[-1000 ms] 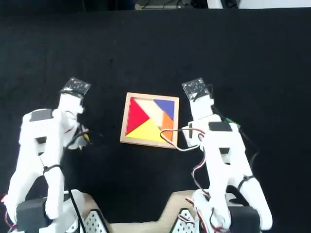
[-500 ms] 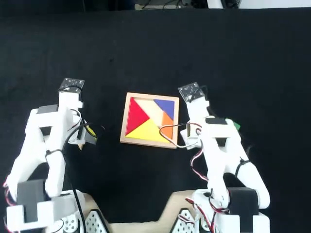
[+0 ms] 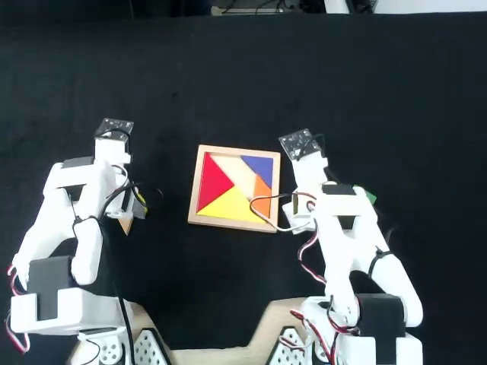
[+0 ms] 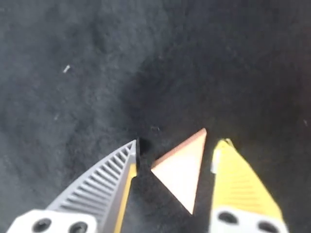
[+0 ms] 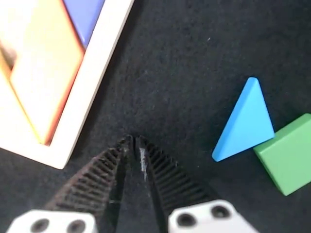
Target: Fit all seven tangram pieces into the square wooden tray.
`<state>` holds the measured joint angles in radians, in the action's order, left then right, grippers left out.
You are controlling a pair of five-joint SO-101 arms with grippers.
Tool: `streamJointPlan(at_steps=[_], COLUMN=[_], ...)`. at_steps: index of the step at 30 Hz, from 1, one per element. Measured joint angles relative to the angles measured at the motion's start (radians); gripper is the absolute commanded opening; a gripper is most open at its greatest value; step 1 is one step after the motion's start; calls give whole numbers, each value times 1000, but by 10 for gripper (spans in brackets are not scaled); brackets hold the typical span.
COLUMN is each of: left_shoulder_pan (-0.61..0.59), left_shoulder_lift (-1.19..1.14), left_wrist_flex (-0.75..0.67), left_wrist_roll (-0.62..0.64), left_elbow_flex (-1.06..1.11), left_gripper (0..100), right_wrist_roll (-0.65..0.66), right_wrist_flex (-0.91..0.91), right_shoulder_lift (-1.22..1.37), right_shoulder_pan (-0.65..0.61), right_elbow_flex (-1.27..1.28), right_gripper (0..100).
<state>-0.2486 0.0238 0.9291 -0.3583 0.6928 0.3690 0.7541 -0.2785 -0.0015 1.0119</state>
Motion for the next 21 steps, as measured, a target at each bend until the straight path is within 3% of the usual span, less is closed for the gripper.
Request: streamJointPlan(at_steps=[6,21], left_shoulder_pan=[0,-2], left_shoulder_lift=[0,0], left_wrist_flex=[61,66], left_wrist_roll=[-109,-187], left_elbow_flex=[-3,-15], left_gripper=[235,232], right_wrist_roll=[0,0], right_wrist_flex=[0,0], right_shoulder_lift=[0,0], right_shoulder_pan=[0,0], right_elbow_flex=[0,0], right_gripper=[12,12])
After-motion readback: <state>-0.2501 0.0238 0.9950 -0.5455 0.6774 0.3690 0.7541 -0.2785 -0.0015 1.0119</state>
